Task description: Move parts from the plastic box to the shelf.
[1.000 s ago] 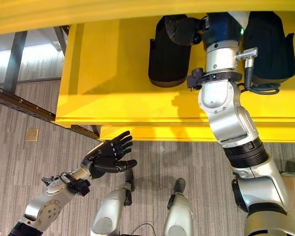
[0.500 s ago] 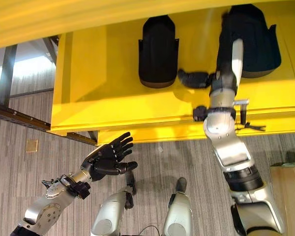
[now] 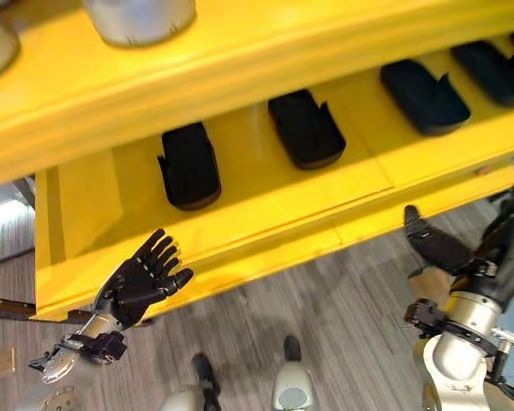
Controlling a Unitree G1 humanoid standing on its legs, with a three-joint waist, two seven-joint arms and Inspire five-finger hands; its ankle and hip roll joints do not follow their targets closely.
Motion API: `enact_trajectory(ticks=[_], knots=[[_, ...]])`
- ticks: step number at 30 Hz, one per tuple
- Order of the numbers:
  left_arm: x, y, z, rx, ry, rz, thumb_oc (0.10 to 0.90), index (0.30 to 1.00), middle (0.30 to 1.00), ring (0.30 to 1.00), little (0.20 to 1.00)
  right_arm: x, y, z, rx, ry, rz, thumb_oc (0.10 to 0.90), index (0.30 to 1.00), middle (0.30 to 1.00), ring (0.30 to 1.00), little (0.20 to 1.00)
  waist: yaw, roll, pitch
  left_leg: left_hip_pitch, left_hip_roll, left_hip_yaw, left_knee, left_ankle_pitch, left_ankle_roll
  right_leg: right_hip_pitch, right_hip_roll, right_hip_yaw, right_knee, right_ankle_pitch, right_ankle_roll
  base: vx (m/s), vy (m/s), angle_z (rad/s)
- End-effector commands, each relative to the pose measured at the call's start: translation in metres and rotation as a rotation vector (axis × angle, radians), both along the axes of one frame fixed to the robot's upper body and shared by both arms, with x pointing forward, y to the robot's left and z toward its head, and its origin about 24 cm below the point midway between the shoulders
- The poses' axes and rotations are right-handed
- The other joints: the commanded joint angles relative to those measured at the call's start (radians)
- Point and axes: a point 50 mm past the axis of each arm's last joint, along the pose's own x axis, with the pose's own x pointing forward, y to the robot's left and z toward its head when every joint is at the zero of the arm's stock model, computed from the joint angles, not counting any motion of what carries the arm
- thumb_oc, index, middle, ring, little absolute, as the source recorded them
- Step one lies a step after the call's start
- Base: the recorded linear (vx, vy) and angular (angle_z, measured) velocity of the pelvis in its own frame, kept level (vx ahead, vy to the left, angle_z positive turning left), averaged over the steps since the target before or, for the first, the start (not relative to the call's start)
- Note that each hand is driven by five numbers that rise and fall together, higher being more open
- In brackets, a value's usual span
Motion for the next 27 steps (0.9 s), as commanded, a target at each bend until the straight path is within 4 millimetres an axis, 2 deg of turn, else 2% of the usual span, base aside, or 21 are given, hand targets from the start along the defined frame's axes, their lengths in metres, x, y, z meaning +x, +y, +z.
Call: enact_trajectory(ticks=[1, 4, 6, 7, 8, 10, 14, 18, 19, 21, 27], knots=[[0.007, 0.030, 0.036, 0.062, -0.196, 0.126, 0.900, 1.000, 1.000, 1.000, 1.000, -0.006, -0.005, 0.028, -0.091, -0.160, -0.070, 0.900, 1.000, 1.000, 1.000, 1.000, -0.005, -0.033, -0.086, 0.028, 0.021, -0.032, -0.003, -0.048, 0.013, 0.022, -0.019, 0.014, 0.044, -0.075, 0.013, 0.02, -0.027, -0.04], [0.007, 0.043, 0.035, 0.098, -0.182, 0.201, 0.900, 1.000, 1.000, 1.000, 1.000, -0.007, -0.021, 0.007, -0.037, -0.025, -0.154, 0.900, 1.000, 1.000, 1.000, 1.000, -0.007, -0.041, -0.108, 0.042, 0.033, -0.026, -0.025, -0.038, 0.002, 0.042, -0.023, 0.006, 0.009, -0.058, 0.023, 0.00, -0.005, -0.01], [0.005, 0.048, 0.026, 0.122, -0.136, 0.234, 0.900, 1.000, 1.000, 1.000, 1.000, -0.003, -0.034, -0.037, 0.084, 0.226, -0.174, 0.900, 1.000, 1.000, 1.000, 1.000, -0.001, -0.048, -0.125, 0.057, 0.038, -0.028, -0.035, -0.036, -0.005, 0.064, -0.030, -0.013, -0.031, -0.036, 0.030, 0.00, 0.000, 0.00], [0.003, 0.047, 0.021, 0.121, -0.114, 0.219, 0.900, 1.000, 1.000, 1.000, 1.000, -0.002, -0.033, -0.050, 0.103, 0.291, -0.173, 0.900, 1.000, 1.000, 1.000, 1.000, 0.004, -0.051, -0.129, 0.063, 0.037, -0.027, -0.035, -0.037, -0.004, 0.072, -0.032, -0.018, -0.049, -0.026, 0.030, 0.00, -0.033, 0.02], [-0.001, 0.041, 0.012, 0.147, -0.087, 0.168, 0.900, 1.000, 1.000, 1.000, 1.000, -0.002, -0.032, -0.072, 0.177, 0.372, -0.144, 0.900, 1.000, 1.000, 1.000, 1.000, 0.012, -0.056, -0.138, 0.071, 0.040, -0.024, -0.035, -0.040, -0.005, 0.084, -0.034, -0.029, -0.072, -0.011, 0.034, 0.00, 0.000, 0.00], [0.000, 0.035, 0.009, 0.140, -0.072, 0.131, 0.900, 1.000, 1.000, 1.000, 1.000, 0.002, -0.030, -0.089, 0.270, 0.430, -0.113, 0.900, 1.000, 1.000, 1.000, 1.000, 0.020, -0.059, -0.147, 0.075, 0.039, -0.024, -0.035, -0.045, -0.004, 0.095, -0.034, -0.042, -0.087, -0.004, 0.037, 0.02, 0.019, 0.01], [0.005, 0.033, 0.011, 0.137, -0.059, 0.132, 0.900, 1.000, 1.000, 1.000, 1.000, 0.010, -0.021, -0.096, 0.246, 0.469, -0.084, 0.900, 1.000, 1.000, 1.000, 1.000, 0.029, -0.062, -0.156, 0.085, 0.020, -0.022, -0.035, -0.060, 0.008, 0.108, -0.033, -0.049, -0.091, -0.002, 0.040, 0.05, 0.069, 0.05], [0.004, 0.037, 0.014, 0.138, -0.057, 0.097, 0.900, 1.000, 1.000, 1.000, 1.000, 0.007, -0.026, -0.100, 0.276, 0.481, -0.134, 0.900, 1.000, 1.000, 1.000, 1.000, 0.033, -0.069, -0.165, 0.093, 0.004, -0.014, -0.035, -0.073, 0.018, 0.114, -0.038, -0.048, -0.113, 0.015, 0.052, 0.04, 0.050, 0.01], [0.003, 0.036, 0.014, 0.138, -0.053, 0.079, 0.900, 1.000, 1.000, 1.000, 1.000, 0.004, -0.030, -0.098, 0.258, 0.459, -0.178, 0.900, 1.000, 1.000, 1.000, 1.000, 0.028, -0.071, -0.168, 0.096, -0.001, -0.010, -0.035, -0.079, 0.021, 0.113, -0.037, -0.042, -0.115, 0.018, 0.055, 0.04, 0.039, -0.01], [0.007, 0.032, 0.014, 0.149, -0.057, 0.017, 0.900, 1.000, 1.000, 1.000, 1.000, -0.008, -0.043, -0.111, 0.285, 0.500, -0.295, 0.900, 1.000, 1.000, 1.000, 1.000, 0.009, -0.075, -0.172, 0.106, -0.013, 0.007, -0.035, -0.092, 0.030, 0.109, -0.037, -0.023, -0.118, 0.025, 0.062, 0.06, 0.039, -0.07], [0.012, 0.025, 0.016, 0.156, -0.064, -0.063, 0.900, 1.000, 1.000, 1.000, 1.000, -0.020, -0.053, -0.119, 0.297, 0.539, -0.375, 0.900, 1.000, 1.000, 1.000, 1.000, -0.025, -0.076, -0.173, 0.131, -0.033, 0.049, -0.033, -0.110, 0.042, 0.100, -0.044, 0.007, -0.137, 0.052, 0.077, 0.03, 0.008, -0.12]])
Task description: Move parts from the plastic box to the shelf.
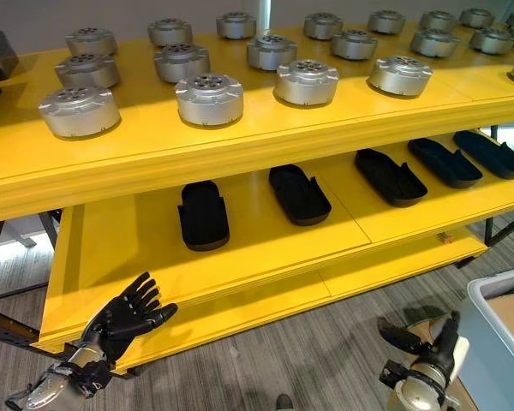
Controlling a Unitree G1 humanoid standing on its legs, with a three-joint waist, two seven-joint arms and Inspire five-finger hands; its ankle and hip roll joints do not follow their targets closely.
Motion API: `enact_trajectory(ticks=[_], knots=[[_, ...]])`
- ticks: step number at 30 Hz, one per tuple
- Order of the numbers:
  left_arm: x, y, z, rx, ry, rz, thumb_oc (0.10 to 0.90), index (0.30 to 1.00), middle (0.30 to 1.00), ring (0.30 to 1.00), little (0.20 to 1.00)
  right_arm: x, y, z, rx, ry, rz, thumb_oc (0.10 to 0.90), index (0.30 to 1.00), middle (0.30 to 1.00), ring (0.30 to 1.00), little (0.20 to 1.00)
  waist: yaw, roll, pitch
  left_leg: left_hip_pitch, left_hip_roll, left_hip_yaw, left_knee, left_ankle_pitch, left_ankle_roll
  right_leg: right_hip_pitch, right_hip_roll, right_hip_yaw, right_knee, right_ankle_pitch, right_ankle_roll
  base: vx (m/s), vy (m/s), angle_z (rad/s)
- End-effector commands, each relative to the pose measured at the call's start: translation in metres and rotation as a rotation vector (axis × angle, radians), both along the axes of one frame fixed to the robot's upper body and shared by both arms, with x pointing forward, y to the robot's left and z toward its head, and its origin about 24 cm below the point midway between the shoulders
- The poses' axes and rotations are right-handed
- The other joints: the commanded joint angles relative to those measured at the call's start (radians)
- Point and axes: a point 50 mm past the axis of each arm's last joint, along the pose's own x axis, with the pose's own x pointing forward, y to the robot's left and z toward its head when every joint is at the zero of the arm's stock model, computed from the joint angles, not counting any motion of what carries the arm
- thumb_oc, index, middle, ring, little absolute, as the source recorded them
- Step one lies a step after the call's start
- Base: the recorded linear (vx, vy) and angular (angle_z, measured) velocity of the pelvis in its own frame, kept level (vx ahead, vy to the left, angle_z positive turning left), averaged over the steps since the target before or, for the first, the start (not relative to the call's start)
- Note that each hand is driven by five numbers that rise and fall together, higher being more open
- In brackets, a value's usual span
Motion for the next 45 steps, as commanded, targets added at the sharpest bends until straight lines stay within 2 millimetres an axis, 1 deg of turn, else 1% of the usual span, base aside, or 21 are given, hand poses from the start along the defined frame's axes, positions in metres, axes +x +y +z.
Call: enact_trajectory(ticks=[1, 3, 4, 5, 8, 9, 10, 11, 12, 13, 14, 16, 17, 18, 19, 21, 23, 27, 30, 37, 45], knots=[[0.033, -0.004, 0.049, 0.047, -0.264, -0.124, 0.900, 1.000, 1.000, 1.000, 1.000, 0.018, -0.029, 0.047, -0.192, -0.194, -0.073, 0.900, 1.000, 1.000, 1.000, 1.000, -0.033, 0.003, -0.001, 0.083, 0.000, 0.024, 0.004, -0.099, 0.042, -0.001, -0.028, 0.007, 0.028, -0.025, 0.054, 0.00, 0.007, -0.31], [0.036, -0.006, 0.050, 0.042, -0.269, -0.138, 0.900, 1.000, 1.000, 1.000, 1.000, 0.018, -0.030, 0.045, -0.190, -0.187, -0.083, 0.900, 1.000, 1.000, 1.000, 1.000, -0.042, 0.003, -0.002, 0.084, -0.003, 0.038, 0.005, -0.101, 0.045, -0.009, -0.030, 0.016, 0.026, -0.017, 0.056, -0.02, 0.003, -0.33], [0.039, -0.012, 0.051, 0.038, -0.272, -0.155, 0.900, 1.000, 1.000, 1.000, 1.000, 0.016, -0.031, 0.044, -0.190, -0.184, -0.086, 0.900, 1.000, 1.000, 1.000, 1.000, -0.057, 0.004, 0.001, 0.092, -0.007, 0.063, 0.020, -0.116, 0.051, -0.015, -0.039, 0.019, 0.030, -0.012, 0.063, -0.02, 0.003, -0.39], [0.040, -0.012, 0.051, 0.038, -0.274, -0.149, 0.900, 1.000, 1.000, 1.000, 1.000, 0.016, -0.030, 0.043, -0.190, -0.182, -0.076, 0.900, 1.000, 1.000, 1.000, 1.000, -0.061, 0.003, 0.001, 0.094, -0.008, 0.072, 0.024, -0.120, 0.053, -0.017, -0.043, 0.016, 0.029, -0.008, 0.065, -0.03, 0.000, -0.56], [0.044, -0.016, 0.054, 0.037, -0.280, -0.133, 0.900, 1.000, 1.000, 1.000, 1.000, 0.016, -0.031, 0.041, -0.188, -0.167, -0.062, 0.900, 1.000, 1.000, 1.000, 1.000, -0.081, 0.004, 0.004, 0.104, -0.006, 0.132, 0.044, -0.134, 0.056, -0.035, -0.059, -0.003, 0.026, 0.016, 0.077, -0.01, -0.009, -0.61], [0.044, -0.017, 0.055, 0.038, -0.280, -0.128, 0.900, 1.000, 1.000, 1.000, 1.000, 0.016, -0.032, 0.040, -0.188, -0.159, -0.069, 0.900, 1.000, 1.000, 1.000, 1.000, -0.086, 0.009, 0.000, 0.118, -0.007, 0.140, 0.045, -0.156, 0.052, -0.030, -0.067, -0.016, 0.017, 0.015, 0.090, -0.02, -0.020, -0.82], [0.045, -0.017, 0.056, 0.038, -0.283, -0.125, 0.900, 1.000, 1.000, 1.000, 1.000, 0.016, -0.032, 0.040, -0.186, -0.155, -0.073, 0.900, 1.000, 1.000, 1.000, 1.000, -0.087, 0.004, 0.004, 0.111, -0.004, 0.161, 0.051, -0.139, 0.056, -0.039, -0.067, -0.021, 0.019, 0.029, 0.082, 0.05, 0.002, -1.00], [0.044, -0.017, 0.055, 0.038, -0.279, -0.112, 0.900, 1.000, 1.000, 1.000, 1.000, 0.016, -0.032, 0.038, -0.182, -0.147, -0.077, 0.900, 1.000, 1.000, 1.000, 1.000, -0.090, 0.008, -0.001, 0.124, -0.005, 0.165, 0.049, -0.158, 0.051, -0.037, -0.074, -0.035, 0.011, 0.028, 0.093, -0.02, -0.064, -1.06], [0.044, -0.014, 0.055, 0.042, -0.278, -0.069, 0.900, 1.000, 1.000, 1.000, 1.000, 0.015, -0.033, 0.036, -0.184, -0.134, -0.068, 0.900, 1.000, 1.000, 1.000, 1.000, -0.096, 0.007, 0.002, 0.135, -0.004, 0.204, 0.058, -0.167, 0.052, -0.054, -0.084, -0.068, 0.009, 0.047, 0.100, 0.05, -0.030, -1.00], [0.044, -0.014, 0.055, 0.043, -0.278, -0.068, 0.900, 1.000, 1.000, 1.000, 1.000, 0.015, -0.034, 0.035, -0.184, -0.133, -0.069, 0.900, 1.000, 1.000, 1.000, 1.000, -0.094, 0.007, 0.002, 0.136, -0.004, 0.209, 0.059, -0.169, 0.052, -0.056, -0.084, -0.068, 0.009, 0.049, 0.101, -0.03, -0.092, -1.29], [0.043, -0.012, 0.055, 0.046, -0.273, -0.055, 0.900, 1.000, 1.000, 1.000, 1.000, 0.014, -0.034, 0.033, -0.180, -0.121, -0.077, 0.900, 1.000, 1.000, 1.000, 1.000, -0.095, 0.005, 0.004, 0.141, -0.004, 0.232, 0.069, -0.176, 0.053, -0.067, -0.088, -0.087, 0.008, 0.059, 0.103, -0.04, -0.127, -1.42], [0.035, -0.003, 0.054, 0.054, -0.257, 0.029, 0.900, 1.000, 1.000, 1.000, 1.000, 0.014, -0.035, 0.028, -0.170, -0.087, -0.070, 0.900, 1.000, 1.000, 1.000, 1.000, -0.080, -0.006, 0.013, 0.154, 0.007, 0.317, 0.096, -0.188, 0.055, -0.090, -0.104, -0.188, 0.006, 0.087, 0.101, -0.07, -0.210, -1.91], [0.033, -0.002, 0.054, 0.055, -0.254, 0.040, 0.900, 1.000, 1.000, 1.000, 1.000, 0.015, -0.035, 0.027, -0.167, -0.085, -0.068, 0.900, 1.000, 1.000, 1.000, 1.000, -0.074, -0.008, 0.014, 0.158, 0.008, 0.332, 0.095, -0.188, 0.055, -0.092, -0.105, -0.205, 0.006, 0.090, 0.100, -0.07, -0.237, -2.81], [0.030, 0.001, 0.054, 0.060, -0.252, 0.062, 0.900, 1.000, 1.000, 1.000, 1.000, 0.018, -0.035, 0.026, -0.163, -0.073, -0.069, 0.900, 1.000, 1.000, 1.000, 1.000, -0.061, -0.014, 0.016, 0.167, 0.016, 0.371, 0.099, -0.187, 0.055, -0.097, -0.105, -0.259, 0.005, 0.096, 0.092, -0.05, -0.197, -2.82], [0.029, 0.001, 0.054, 0.059, -0.252, 0.073, 0.900, 1.000, 1.000, 1.000, 1.000, 0.019, -0.036, 0.025, -0.160, -0.071, -0.070, 0.900, 1.000, 1.000, 1.000, 1.000, -0.058, -0.016, 0.016, 0.167, 0.020, 0.384, 0.104, -0.185, 0.055, -0.098, -0.099, -0.278, 0.004, 0.093, 0.083, -0.05, -0.220, -1.08], [0.028, 0.001, 0.055, 0.059, -0.254, 0.075, 0.900, 1.000, 1.000, 1.000, 1.000, 0.019, -0.037, 0.025, -0.159, -0.070, -0.069, 0.900, 1.000, 1.000, 1.000, 1.000, -0.057, -0.016, 0.017, 0.168, 0.022, 0.396, 0.110, -0.179, 0.055, -0.100, -0.084, -0.288, 0.003, 0.084, 0.068, -0.02, -0.136, -1.28], [0.030, -0.001, 0.055, 0.052, -0.256, 0.066, 0.900, 1.000, 1.000, 1.000, 1.000, 0.019, -0.037, 0.024, -0.159, -0.068, -0.073, 0.900, 1.000, 1.000, 1.000, 1.000, -0.061, -0.015, 0.015, 0.163, 0.026, 0.396, 0.118, -0.171, 0.053, -0.101, -0.065, -0.280, 0.001, 0.071, 0.052, 0.00, -0.138, -0.38], [0.036, -0.009, 0.056, 0.029, -0.268, 0.049, 0.900, 1.000, 1.000, 1.000, 1.000, 0.018, -0.036, 0.022, -0.157, -0.075, -0.055, 0.900, 1.000, 1.000, 1.000, 1.000, -0.082, -0.006, 0.011, 0.161, 0.042, 0.391, 0.138, -0.151, 0.040, -0.098, -0.025, -0.235, 0.001, 0.044, 0.022, 0.03, -0.142, -0.21], [0.040, -0.014, 0.057, 0.012, -0.278, 0.049, 0.900, 1.000, 1.000, 1.000, 1.000, 0.023, -0.033, 0.025, -0.173, -0.097, -0.012, 0.900, 1.000, 1.000, 1.000, 1.000, -0.093, 0.004, 0.007, 0.151, 0.057, 0.388, 0.159, -0.135, 0.027, -0.092, 0.002, -0.204, 0.001, 0.023, 0.002, 0.01, -0.107, -0.09], [0.044, -0.019, 0.058, 0.014, -0.297, 0.059, 0.900, 1.000, 1.000, 1.000, 1.000, 0.037, -0.022, 0.028, -0.176, -0.128, 0.044, 0.900, 1.000, 1.000, 1.000, 1.000, -0.087, 0.011, 0.007, 0.126, 0.081, 0.394, 0.196, -0.115, 0.016, -0.068, 0.027, -0.205, 0.001, -0.007, -0.025, 0.00, -0.062, -0.12], [0.047, -0.024, 0.056, -0.010, -0.298, 0.049, 0.900, 1.000, 1.000, 1.000, 1.000, 0.050, -0.011, 0.036, -0.224, -0.150, 0.137, 0.900, 1.000, 1.000, 1.000, 1.000, -0.088, 0.018, 0.009, 0.112, 0.097, 0.395, 0.220, -0.104, 0.008, -0.054, 0.038, -0.205, 0.001, -0.024, -0.040, 0.06, -0.036, 0.03]])
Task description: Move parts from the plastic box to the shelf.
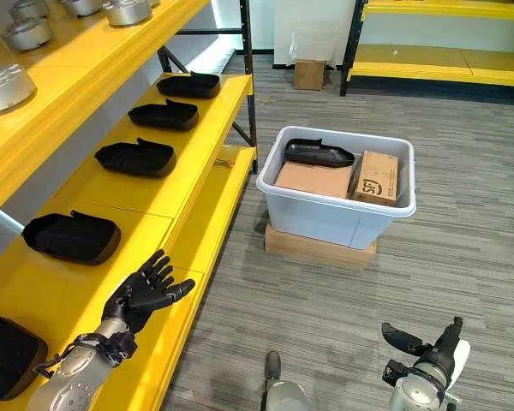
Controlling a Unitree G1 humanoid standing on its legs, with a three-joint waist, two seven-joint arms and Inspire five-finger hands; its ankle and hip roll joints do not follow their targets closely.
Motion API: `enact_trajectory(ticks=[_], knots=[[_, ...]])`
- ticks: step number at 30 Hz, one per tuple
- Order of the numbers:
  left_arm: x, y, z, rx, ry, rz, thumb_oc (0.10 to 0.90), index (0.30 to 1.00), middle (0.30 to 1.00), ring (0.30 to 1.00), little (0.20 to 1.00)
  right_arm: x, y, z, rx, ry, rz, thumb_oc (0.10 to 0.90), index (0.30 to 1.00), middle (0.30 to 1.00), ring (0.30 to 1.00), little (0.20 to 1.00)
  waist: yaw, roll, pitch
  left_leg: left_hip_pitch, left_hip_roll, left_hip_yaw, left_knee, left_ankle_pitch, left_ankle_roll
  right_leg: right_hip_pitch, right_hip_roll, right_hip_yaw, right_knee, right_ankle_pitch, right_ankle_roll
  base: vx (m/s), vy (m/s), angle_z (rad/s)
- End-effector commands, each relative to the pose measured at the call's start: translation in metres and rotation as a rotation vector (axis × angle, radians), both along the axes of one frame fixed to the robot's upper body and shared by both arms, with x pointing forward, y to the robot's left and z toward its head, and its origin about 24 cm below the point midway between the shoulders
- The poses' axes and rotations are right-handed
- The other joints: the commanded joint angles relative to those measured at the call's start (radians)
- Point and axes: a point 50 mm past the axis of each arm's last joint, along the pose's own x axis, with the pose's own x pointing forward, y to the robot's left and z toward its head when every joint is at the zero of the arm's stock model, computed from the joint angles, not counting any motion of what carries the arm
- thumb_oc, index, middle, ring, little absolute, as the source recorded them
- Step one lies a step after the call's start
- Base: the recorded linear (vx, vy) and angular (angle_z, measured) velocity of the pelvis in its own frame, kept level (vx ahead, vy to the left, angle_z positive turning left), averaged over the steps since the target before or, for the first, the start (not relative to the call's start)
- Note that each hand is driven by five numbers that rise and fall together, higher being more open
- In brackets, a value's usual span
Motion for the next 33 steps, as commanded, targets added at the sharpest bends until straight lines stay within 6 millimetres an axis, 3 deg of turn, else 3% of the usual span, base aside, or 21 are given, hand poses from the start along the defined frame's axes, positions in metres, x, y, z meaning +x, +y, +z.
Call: enact_trajectory(ticks=[1, 10, 15, 18, 20, 23, 25, 27, 29, 33], knots=[[0.007, 0.005, 0.039, -0.010, -0.215, 0.017, 0.900, 1.000, 1.000, 1.000, 1.000, 0.027, -0.006, 0.053, -0.204, -0.211, 0.106, 0.900, 1.000, 1.000, 1.000, 1.000, -0.012, -0.054, -0.055, -0.125, -0.004, -0.020, 0.039, 0.020, 0.051, 0.144, -0.054, 0.044, -0.031, -0.115, 0.087, 0.08, -0.039, 0.00], [0.009, 0.000, 0.043, -0.021, -0.255, 0.015, 0.900, 1.000, 1.000, 1.000, 1.000, 0.041, 0.010, 0.079, -0.257, -0.315, 0.266, 0.900, 1.000, 1.000, 1.000, 1.000, -0.016, -0.053, -0.030, -0.152, 0.032, -0.030, 0.084, 0.018, 0.048, 0.154, -0.045, 0.041, -0.009, -0.150, 0.058, 0.07, -0.091, 0.02], [0.014, -0.002, 0.047, -0.027, -0.278, 0.034, 0.900, 1.000, 1.000, 1.000, 1.000, 0.051, 0.021, 0.092, -0.251, -0.379, 0.354, 0.900, 1.000, 1.000, 1.000, 1.000, -0.011, -0.049, -0.015, -0.154, 0.102, -0.056, 0.118, 0.078, 0.016, 0.129, -0.031, 0.035, 0.103, -0.231, 0.020, 0.14, -0.177, 0.12], [0.015, -0.002, 0.044, -0.045, -0.268, 0.055, 0.900, 1.000, 1.000, 1.000, 1.000, 0.057, 0.027, 0.094, -0.237, -0.395, 0.384, 0.900, 1.000, 1.000, 1.000, 1.000, 0.011, -0.048, -0.016, -0.154, 0.118, -0.112, 0.112, 0.129, -0.014, 0.123, -0.016, 0.022, 0.129, -0.252, 0.007, 0.14, -0.148, 0.15], [0.014, -0.004, 0.042, -0.049, -0.264, 0.058, 0.900, 1.000, 1.000, 1.000, 1.000, 0.061, 0.030, 0.093, -0.225, -0.397, 0.402, 0.900, 1.000, 1.000, 1.000, 1.000, 0.029, -0.052, -0.015, -0.166, 0.104, -0.156, 0.123, 0.136, -0.017, 0.131, -0.011, 0.026, 0.119, -0.248, 0.008, 0.13, -0.095, -0.02], [0.008, 0.000, 0.038, -0.053, -0.255, 0.096, 0.900, 1.000, 1.000, 1.000, 1.000, 0.065, 0.034, 0.092, -0.202, -0.399, 0.448, 0.900, 1.000, 1.000, 1.000, 1.000, 0.079, -0.055, -0.008, -0.228, -0.051, -0.286, 0.140, 0.034, 0.043, 0.155, -0.013, 0.078, 0.073, -0.208, 0.036, 0.12, -0.045, -0.32], [0.004, 0.006, 0.037, -0.053, -0.249, 0.103, 0.900, 1.000, 1.000, 1.000, 1.000, 0.065, 0.038, 0.093, -0.186, -0.412, 0.455, 0.900, 1.000, 1.000, 1.000, 1.000, 0.091, -0.061, -0.005, -0.251, -0.101, -0.275, 0.130, 0.010, 0.068, 0.175, -0.019, 0.081, 0.024, -0.172, 0.059, 0.08, -0.043, -0.50], [0.003, 0.007, 0.036, -0.051, -0.247, 0.091, 0.900, 1.000, 1.000, 1.000, 1.000, 0.065, 0.043, 0.092, -0.180, -0.419, 0.454, 0.900, 1.000, 1.000, 1.000, 1.000, 0.104, -0.065, -0.001, -0.282, -0.130, -0.271, 0.089, 0.009, 0.078, 0.194, -0.022, 0.077, -0.010, -0.154, 0.072, 0.04, 0.015, -0.03], [-0.001, 0.006, 0.032, -0.064, -0.238, 0.104, 0.900, 1.000, 1.000, 1.000, 1.000, 0.067, 0.048, 0.089, -0.166, -0.416, 0.471, 0.900, 1.000, 1.000, 1.000, 1.000, 0.137, -0.068, 0.008, -0.310, -0.179, -0.347, 0.022, -0.006, 0.097, 0.210, -0.031, 0.098, -0.022, -0.142, 0.088, 0.07, 0.100, 0.17], [-0.005, 0.009, 0.030, -0.064, -0.232, 0.117, 0.900, 1.000, 1.000, 1.000, 1.000, 0.068, 0.053, 0.088, -0.136, -0.415, 0.476, 0.900, 1.000, 1.000, 1.000, 1.000, 0.155, -0.065, -0.006, -0.265, -0.203, -0.382, -0.092, 0.009, 0.111, 0.199, -0.032, 0.096, -0.030, -0.128, 0.099, 0.00, 0.065, -0.29]])
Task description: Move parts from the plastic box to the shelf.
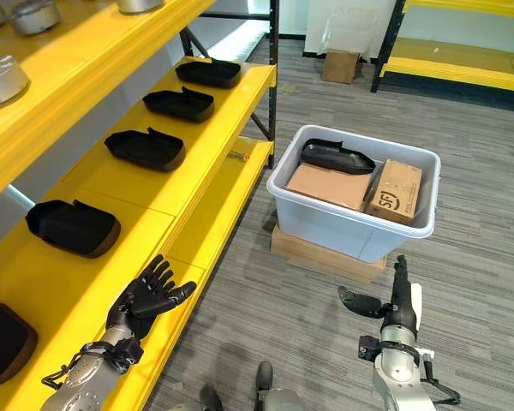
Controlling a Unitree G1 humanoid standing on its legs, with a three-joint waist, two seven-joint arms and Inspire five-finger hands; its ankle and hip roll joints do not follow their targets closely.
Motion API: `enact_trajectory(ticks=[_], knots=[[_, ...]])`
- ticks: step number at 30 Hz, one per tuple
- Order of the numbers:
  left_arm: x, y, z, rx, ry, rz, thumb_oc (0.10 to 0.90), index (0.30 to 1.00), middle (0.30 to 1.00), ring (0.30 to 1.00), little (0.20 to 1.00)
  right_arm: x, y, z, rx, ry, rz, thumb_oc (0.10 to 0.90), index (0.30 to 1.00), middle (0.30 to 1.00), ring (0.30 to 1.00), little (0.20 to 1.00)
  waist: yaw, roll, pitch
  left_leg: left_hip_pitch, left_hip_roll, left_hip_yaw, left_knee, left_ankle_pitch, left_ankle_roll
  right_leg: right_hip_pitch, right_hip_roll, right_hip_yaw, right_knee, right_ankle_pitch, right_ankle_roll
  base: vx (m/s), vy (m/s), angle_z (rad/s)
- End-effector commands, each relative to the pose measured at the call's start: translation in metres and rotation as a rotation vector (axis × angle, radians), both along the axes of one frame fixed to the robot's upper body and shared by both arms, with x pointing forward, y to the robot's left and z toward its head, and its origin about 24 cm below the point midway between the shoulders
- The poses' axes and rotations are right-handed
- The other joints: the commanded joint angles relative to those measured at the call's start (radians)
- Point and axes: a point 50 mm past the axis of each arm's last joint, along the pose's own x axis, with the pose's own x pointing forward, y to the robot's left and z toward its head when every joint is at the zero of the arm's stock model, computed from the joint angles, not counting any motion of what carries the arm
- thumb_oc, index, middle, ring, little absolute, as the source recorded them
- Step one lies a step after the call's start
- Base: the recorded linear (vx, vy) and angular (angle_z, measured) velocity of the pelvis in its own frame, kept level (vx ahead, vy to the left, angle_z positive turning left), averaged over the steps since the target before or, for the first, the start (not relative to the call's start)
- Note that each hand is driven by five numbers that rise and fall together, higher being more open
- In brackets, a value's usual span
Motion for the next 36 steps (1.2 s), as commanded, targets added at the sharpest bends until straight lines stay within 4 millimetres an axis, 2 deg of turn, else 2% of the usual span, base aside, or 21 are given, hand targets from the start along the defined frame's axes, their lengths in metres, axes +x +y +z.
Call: enact_trajectory(ticks=[1, 6, 16, 23, 26, 28, 29, 31, 33, 36], knots=[[0.012, 0.017, 0.048, -0.010, -0.277, 0.059, 0.900, 1.000, 1.000, 1.000, 1.000, 0.024, -0.001, 0.050, -0.047, -0.257, 0.025, 0.900, 1.000, 1.000, 1.000, 1.000, -0.006, -0.025, -0.049, 0.066, -0.033, -0.021, -0.006, -0.015, 0.024, 0.074, -0.076, -0.002, -0.031, -0.038, 0.147, 0.05, 0.052, -0.10], [0.009, 0.022, 0.046, -0.001, -0.273, 0.061, 0.900, 1.000, 1.000, 1.000, 1.000, 0.023, 0.004, 0.040, 0.034, -0.232, 0.017, 0.900, 1.000, 1.000, 1.000, 1.000, 0.004, -0.024, -0.072, 0.119, -0.046, -0.034, -0.077, -0.007, 0.023, 0.069, -0.069, -0.010, -0.031, -0.041, 0.160, 0.02, 0.055, 0.04], [0.007, 0.024, 0.045, 0.005, -0.258, 0.029, 0.900, 1.000, 1.000, 1.000, 1.000, 0.027, 0.007, 0.038, 0.042, -0.216, -0.014, 0.900, 1.000, 1.000, 1.000, 1.000, 0.017, -0.034, -0.085, 0.144, -0.063, -0.031, -0.091, -0.023, 0.043, 0.087, -0.067, -0.022, -0.031, -0.037, 0.170, 0.00, 0.062, 0.04], [0.011, 0.020, 0.046, -0.003, -0.261, -0.016, 0.900, 1.000, 1.000, 1.000, 1.000, 0.025, 0.001, 0.037, 0.017, -0.206, -0.074, 0.900, 1.000, 1.000, 1.000, 1.000, 0.007, -0.037, -0.087, 0.145, -0.079, -0.030, -0.091, -0.034, 0.058, 0.088, -0.056, -0.013, -0.027, -0.035, 0.171, -0.05, 0.084, -0.02], [0.010, 0.021, 0.044, 0.002, -0.255, -0.019, 0.900, 1.000, 1.000, 1.000, 1.000, 0.020, -0.005, 0.036, 0.009, -0.196, -0.109, 0.900, 1.000, 1.000, 1.000, 1.000, 0.000, -0.037, -0.081, 0.139, -0.080, 0.003, -0.091, -0.037, 0.067, 0.074, -0.030, -0.047, 0.025, -0.070, 0.159, -0.11, 0.098, -0.09], [0.008, 0.023, 0.043, -0.001, -0.255, -0.001, 0.900, 1.000, 1.000, 1.000, 1.000, 0.019, -0.006, 0.035, 0.009, -0.188, -0.111, 0.900, 1.000, 1.000, 1.000, 1.000, 0.003, -0.035, -0.076, 0.139, -0.075, 0.024, -0.091, -0.035, 0.072, 0.062, -0.049, -0.075, 0.084, -0.093, 0.164, -0.08, 0.040, -0.22], [0.009, 0.024, 0.043, -0.001, -0.256, -0.002, 0.900, 1.000, 1.000, 1.000, 1.000, 0.018, -0.006, 0.034, 0.010, -0.184, -0.118, 0.900, 1.000, 1.000, 1.000, 1.000, 0.002, -0.031, -0.076, 0.148, -0.076, 0.009, -0.091, -0.054, 0.074, 0.062, -0.062, -0.061, 0.115, -0.111, 0.178, -0.12, -0.028, -0.29], [0.011, 0.025, 0.045, -0.001, -0.264, -0.015, 0.900, 1.000, 1.000, 1.000, 1.000, 0.017, -0.007, 0.031, 0.015, -0.180, -0.143, 0.900, 1.000, 1.000, 1.000, 1.000, -0.003, -0.031, -0.066, 0.135, -0.071, 0.012, -0.088, -0.031, 0.092, 0.021, -0.093, -0.038, 0.191, -0.090, 0.185, -0.16, -0.093, -0.25], [0.014, 0.024, 0.048, 0.004, -0.270, -0.051, 0.900, 1.000, 1.000, 1.000, 1.000, 0.015, -0.010, 0.028, 0.012, -0.174, -0.181, 0.900, 1.000, 1.000, 1.000, 1.000, -0.013, -0.028, -0.047, 0.129, -0.062, -0.014, -0.074, -0.025, 0.107, -0.016, -0.148, 0.022, 0.295, -0.049, 0.204, -0.16, -0.168, -0.06], [0.019, 0.023, 0.052, 0.004, -0.275, -0.066, 0.900, 1.000, 1.000, 1.000, 1.000, 0.014, -0.009, 0.025, 0.017, -0.167, -0.206, 0.900, 1.000, 1.000, 1.000, 1.000, -0.017, -0.023, -0.032, 0.119, -0.028, -0.026, -0.047, -0.029, 0.108, -0.059, -0.241, 0.075, 0.381, 0.055, 0.219, -0.18, -0.300, 0.29]])
